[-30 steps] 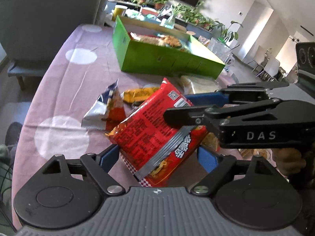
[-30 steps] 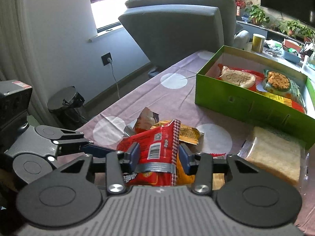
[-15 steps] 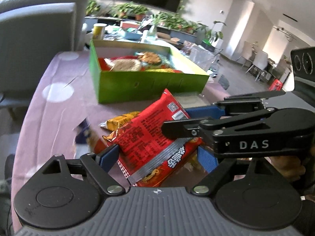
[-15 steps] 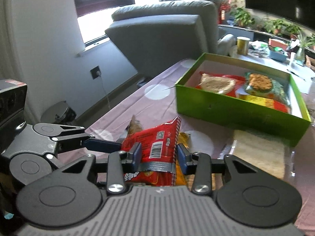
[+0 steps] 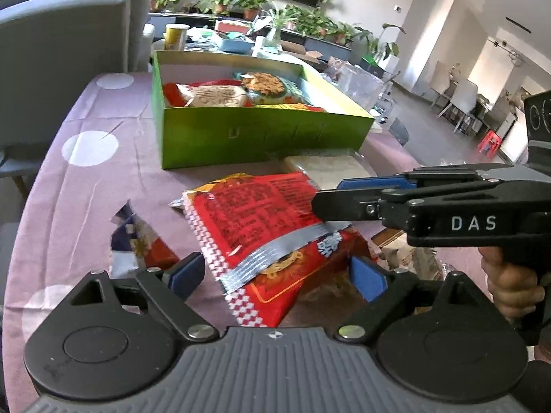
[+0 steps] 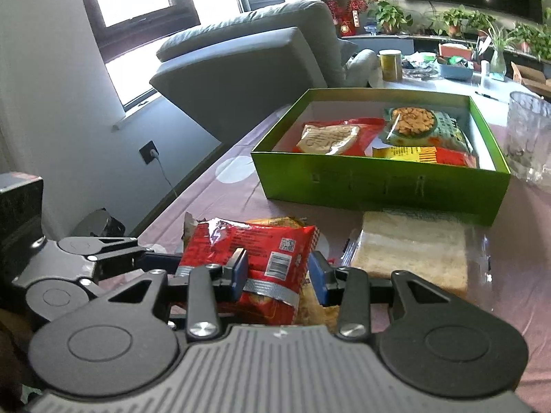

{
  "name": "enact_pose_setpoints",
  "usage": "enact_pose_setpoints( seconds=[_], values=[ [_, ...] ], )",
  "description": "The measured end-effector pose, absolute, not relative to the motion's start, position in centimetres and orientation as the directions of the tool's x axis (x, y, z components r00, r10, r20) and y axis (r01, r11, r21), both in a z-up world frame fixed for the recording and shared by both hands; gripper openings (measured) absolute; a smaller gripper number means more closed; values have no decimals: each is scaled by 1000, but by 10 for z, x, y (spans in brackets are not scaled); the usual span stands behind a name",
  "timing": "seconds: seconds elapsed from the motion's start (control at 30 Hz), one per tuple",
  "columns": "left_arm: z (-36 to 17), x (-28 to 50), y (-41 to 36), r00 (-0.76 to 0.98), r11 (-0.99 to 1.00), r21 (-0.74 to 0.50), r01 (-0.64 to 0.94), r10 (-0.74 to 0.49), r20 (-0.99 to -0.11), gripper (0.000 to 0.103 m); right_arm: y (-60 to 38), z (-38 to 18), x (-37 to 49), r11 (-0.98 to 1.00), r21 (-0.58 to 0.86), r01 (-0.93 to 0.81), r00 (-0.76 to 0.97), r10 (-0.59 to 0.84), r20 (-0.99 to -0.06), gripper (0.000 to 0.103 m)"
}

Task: Organize snacks
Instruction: 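Lift the red snack bag with the right gripper toward the green box, then lower the red bag into the green box and open the right gripper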

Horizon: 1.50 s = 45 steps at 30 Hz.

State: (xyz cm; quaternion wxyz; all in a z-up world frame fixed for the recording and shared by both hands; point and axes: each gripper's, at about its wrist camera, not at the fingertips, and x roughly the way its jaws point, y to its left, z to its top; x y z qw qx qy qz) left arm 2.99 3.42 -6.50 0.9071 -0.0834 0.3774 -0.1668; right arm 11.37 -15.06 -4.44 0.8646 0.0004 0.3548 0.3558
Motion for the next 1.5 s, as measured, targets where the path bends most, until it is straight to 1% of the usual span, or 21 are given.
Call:
enact_pose_setpoints(
  seconds=[0.13, 0.47, 0.77, 1.03, 1.17, 1.2, 1.5],
  values=[
    [-64, 34, 26, 652, 927, -266, 263, -374, -660, 87, -155, -46, 115, 747, 260, -612, 496, 619, -609, 64],
    [-52, 37, 16, 674, 940, -193, 280, -336, -658, 86, -171, -52, 123, 763, 292, -576, 503, 613, -609, 64],
    [-39, 38, 39, 711, 953, -220, 209, -302, -634, 87, -177, -56, 136, 768, 350, -536, 485, 619, -618, 64],
    [-52, 66, 42, 676, 957, -227, 183, -290, -677, 86, -177, -63, 148, 771, 424, -475, 438, 625, -646, 64],
    [-58, 72, 45, 657, 949, -251, 193, -315, -685, 75, -175, -64, 154, 768, 469, -436, 406, 633, -660, 64],
    [-59, 72, 45, 652, 946, -254, 200, -322, -687, 74, -174, -65, 156, 767, 482, -424, 394, 635, -664, 64],
    [-61, 68, 40, 635, 939, -253, 235, -345, -691, 73, -162, -72, 173, 763, 553, -334, 318, 643, -696, 65]
  ],
)
